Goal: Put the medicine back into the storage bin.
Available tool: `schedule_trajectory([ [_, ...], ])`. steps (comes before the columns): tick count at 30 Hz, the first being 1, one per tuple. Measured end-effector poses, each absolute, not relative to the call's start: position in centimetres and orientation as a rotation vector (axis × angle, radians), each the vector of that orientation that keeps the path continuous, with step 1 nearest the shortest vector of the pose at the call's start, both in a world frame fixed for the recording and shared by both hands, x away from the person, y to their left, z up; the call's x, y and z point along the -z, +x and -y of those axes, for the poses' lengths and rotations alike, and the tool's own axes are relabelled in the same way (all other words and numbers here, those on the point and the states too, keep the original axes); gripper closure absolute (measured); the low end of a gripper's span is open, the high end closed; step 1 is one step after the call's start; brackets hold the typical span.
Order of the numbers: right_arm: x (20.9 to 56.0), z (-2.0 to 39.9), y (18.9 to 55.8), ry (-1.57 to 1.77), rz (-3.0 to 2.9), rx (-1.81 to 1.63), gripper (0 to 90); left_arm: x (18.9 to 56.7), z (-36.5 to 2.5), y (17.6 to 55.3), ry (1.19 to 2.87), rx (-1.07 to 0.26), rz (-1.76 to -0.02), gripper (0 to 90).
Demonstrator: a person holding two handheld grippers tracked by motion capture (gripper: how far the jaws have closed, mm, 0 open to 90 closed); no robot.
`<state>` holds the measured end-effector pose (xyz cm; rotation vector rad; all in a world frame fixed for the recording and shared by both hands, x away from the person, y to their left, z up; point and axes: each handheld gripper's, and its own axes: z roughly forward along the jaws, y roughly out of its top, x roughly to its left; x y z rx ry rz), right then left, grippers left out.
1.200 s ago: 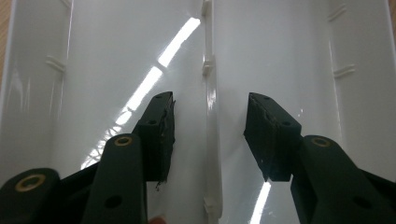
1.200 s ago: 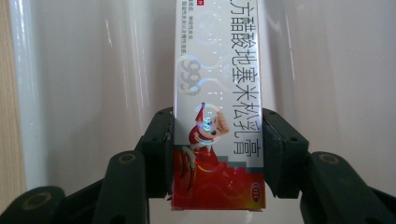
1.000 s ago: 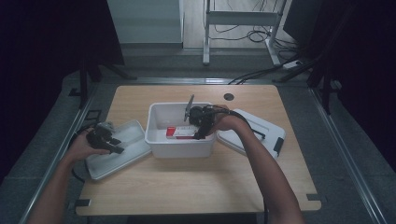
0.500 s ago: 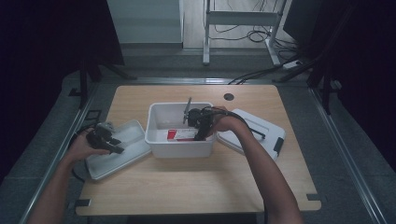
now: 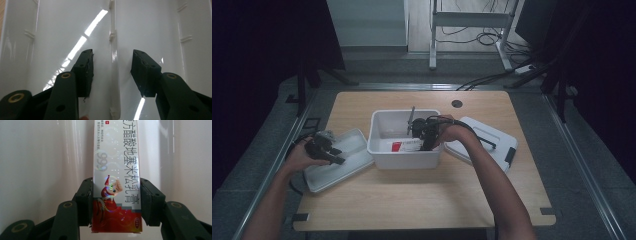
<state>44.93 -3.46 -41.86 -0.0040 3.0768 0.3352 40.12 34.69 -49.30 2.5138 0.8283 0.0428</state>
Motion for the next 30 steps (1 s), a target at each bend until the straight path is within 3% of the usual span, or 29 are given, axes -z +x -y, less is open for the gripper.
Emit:
schedule_trajectory([
  [9,42.2,3.4,45.0,0.006,-3.093,-0.3,50.3,49.3,-34.7,40.1,2.509,-0.044,-0.83,52.6],
  [14,42.0,3.5,45.2,0.025,-3.072,-0.332,45.3,49.3,-34.7,40.1,2.51,-0.045,-0.83,52.4],
  [30,38.0,5.7,44.9,0.175,-2.976,-0.692,42.4,49.2,-34.5,40.2,2.516,-0.042,-0.827,52.3],
])
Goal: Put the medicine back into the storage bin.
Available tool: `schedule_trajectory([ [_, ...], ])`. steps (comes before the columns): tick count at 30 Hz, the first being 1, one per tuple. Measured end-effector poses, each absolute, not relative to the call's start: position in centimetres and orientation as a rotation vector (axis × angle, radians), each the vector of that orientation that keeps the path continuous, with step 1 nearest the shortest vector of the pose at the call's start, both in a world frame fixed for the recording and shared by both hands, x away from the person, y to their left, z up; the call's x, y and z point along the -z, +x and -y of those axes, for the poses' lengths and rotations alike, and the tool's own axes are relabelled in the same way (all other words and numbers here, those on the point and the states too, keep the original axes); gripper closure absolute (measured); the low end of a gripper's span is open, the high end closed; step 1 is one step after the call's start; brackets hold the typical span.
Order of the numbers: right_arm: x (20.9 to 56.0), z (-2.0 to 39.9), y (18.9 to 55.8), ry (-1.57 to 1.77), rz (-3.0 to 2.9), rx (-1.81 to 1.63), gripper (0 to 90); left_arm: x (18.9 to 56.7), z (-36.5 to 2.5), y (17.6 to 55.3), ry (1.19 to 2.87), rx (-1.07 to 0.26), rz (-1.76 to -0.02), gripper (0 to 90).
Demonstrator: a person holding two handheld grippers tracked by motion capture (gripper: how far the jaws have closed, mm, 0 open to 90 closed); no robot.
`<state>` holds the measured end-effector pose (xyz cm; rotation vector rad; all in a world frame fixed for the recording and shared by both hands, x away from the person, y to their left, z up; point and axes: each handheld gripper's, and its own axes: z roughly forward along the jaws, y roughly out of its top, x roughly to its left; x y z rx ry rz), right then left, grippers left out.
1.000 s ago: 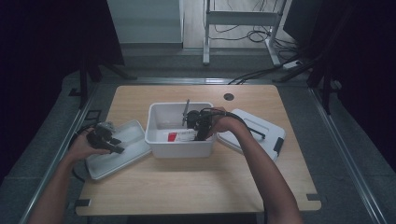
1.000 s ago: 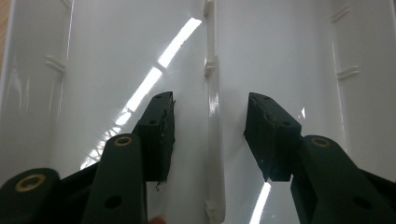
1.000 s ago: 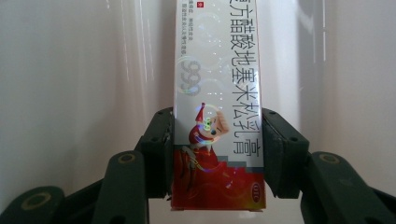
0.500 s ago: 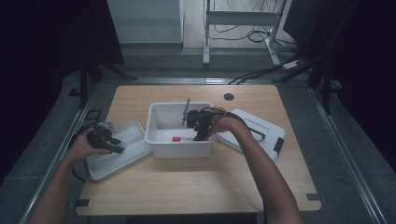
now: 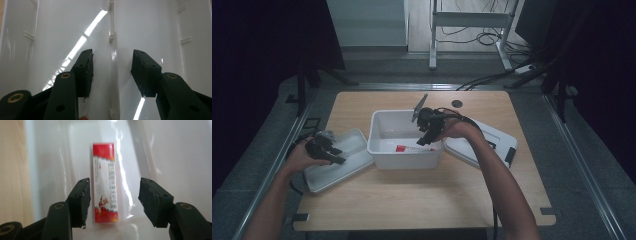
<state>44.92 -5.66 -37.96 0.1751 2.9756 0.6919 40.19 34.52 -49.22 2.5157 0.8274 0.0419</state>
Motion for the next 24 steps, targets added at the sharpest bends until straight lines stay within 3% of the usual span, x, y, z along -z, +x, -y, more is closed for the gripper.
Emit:
schedule_trajectory([
  [8,35.5,7.9,43.1,0.228,-2.866,-0.924,43.5,48.7,-34.6,40.1,2.507,-0.051,-0.83,52.2],
  [24,34.7,13.8,39.6,0.296,-2.757,-1.113,42.9,47.6,-34.8,39.9,2.497,-0.075,-0.826,51.5],
])
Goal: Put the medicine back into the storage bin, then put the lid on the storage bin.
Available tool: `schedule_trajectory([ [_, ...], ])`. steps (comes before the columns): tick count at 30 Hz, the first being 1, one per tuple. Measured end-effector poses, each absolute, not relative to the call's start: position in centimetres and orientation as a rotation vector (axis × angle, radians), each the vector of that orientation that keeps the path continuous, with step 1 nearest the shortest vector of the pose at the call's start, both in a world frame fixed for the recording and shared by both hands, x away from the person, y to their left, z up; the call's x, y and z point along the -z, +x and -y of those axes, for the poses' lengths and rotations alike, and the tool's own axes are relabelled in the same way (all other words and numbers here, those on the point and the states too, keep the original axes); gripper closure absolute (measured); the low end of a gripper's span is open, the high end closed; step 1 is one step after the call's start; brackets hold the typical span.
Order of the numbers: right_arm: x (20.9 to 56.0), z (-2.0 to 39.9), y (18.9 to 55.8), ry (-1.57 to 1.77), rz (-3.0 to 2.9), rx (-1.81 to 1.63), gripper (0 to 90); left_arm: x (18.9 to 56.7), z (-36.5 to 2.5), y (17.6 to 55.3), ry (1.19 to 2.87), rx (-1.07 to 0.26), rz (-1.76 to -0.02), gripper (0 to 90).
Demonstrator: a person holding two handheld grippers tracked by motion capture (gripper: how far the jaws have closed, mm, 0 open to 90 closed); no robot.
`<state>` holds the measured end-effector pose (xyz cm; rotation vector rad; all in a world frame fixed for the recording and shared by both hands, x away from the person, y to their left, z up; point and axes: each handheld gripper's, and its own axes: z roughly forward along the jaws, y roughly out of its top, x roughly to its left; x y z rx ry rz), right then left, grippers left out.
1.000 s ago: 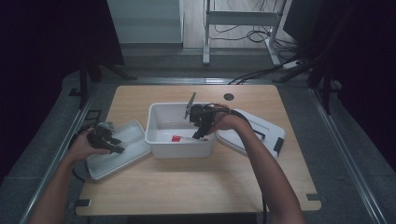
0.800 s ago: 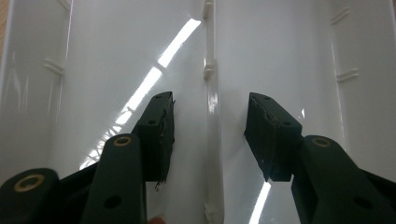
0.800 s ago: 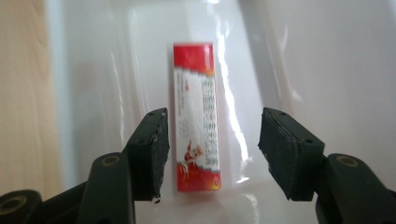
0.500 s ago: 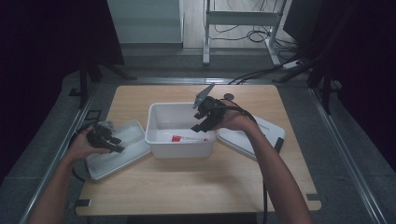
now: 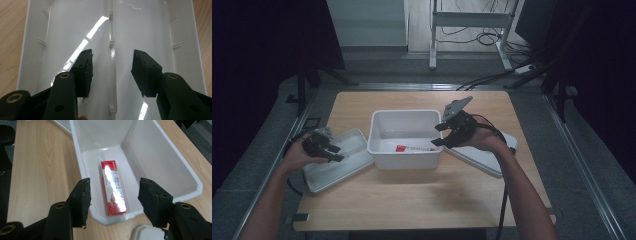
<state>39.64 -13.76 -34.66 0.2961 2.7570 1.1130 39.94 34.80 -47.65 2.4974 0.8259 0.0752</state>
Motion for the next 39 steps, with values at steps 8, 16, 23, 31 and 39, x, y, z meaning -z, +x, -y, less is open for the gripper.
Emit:
schedule_trajectory([
  [8,35.1,16.6,37.4,0.316,-2.698,-1.164,42.9,47.2,-34.4,40.4,2.513,-0.085,-0.808,51.3],
  [16,36.5,18.5,35.5,0.341,-2.662,-1.186,42.4,47.0,-34.1,40.7,2.52,-0.083,-0.815,51.3],
  [23,37.6,19.4,34.5,0.353,-2.644,-1.211,42.2,46.8,-34.0,40.7,2.523,-0.086,-0.82,51.0],
  [31,39.1,20.0,33.5,0.361,-2.636,-1.221,42.1,47.1,-33.6,40.7,2.541,-0.075,-0.821,51.1],
  [39,39.7,20.4,32.7,0.363,-2.635,-1.232,42.2,46.9,-33.1,41.0,2.583,-0.074,-0.815,53.9],
])
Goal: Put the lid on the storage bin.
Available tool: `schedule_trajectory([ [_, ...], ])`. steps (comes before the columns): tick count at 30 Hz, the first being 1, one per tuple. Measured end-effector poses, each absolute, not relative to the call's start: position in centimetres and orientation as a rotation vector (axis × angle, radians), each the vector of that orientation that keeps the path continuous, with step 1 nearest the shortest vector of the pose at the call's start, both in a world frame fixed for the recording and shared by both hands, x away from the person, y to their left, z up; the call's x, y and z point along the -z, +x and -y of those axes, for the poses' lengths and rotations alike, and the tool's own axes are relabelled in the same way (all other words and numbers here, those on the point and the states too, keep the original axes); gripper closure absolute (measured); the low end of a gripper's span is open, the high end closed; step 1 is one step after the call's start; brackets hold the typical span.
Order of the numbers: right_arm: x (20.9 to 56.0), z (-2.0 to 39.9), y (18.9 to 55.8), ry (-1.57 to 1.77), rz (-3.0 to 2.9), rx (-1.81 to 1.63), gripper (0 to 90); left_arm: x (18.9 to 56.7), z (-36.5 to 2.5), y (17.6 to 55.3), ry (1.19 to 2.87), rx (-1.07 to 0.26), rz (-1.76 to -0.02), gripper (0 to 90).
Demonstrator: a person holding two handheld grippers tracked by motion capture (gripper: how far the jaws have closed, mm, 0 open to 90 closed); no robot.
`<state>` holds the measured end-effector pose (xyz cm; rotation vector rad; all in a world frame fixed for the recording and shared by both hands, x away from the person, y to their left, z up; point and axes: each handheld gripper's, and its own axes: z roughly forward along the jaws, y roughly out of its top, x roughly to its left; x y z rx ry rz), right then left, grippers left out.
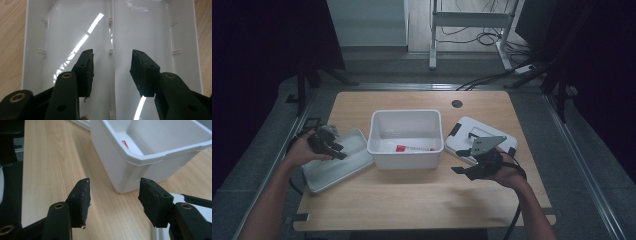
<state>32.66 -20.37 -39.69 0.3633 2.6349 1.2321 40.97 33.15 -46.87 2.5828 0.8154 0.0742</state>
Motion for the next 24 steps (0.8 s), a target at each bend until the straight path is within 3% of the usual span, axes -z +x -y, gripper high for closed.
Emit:
schedule_trajectory([
  [13,40.2,20.2,32.5,0.364,-2.669,-1.196,42.1,47.6,-33.0,41.4,2.689,-0.031,-0.84,63.4],
  [24,40.4,20.2,32.6,0.367,-2.671,-1.192,42.1,48.2,-33.0,41.5,2.71,0.043,-0.848,84.0],
])
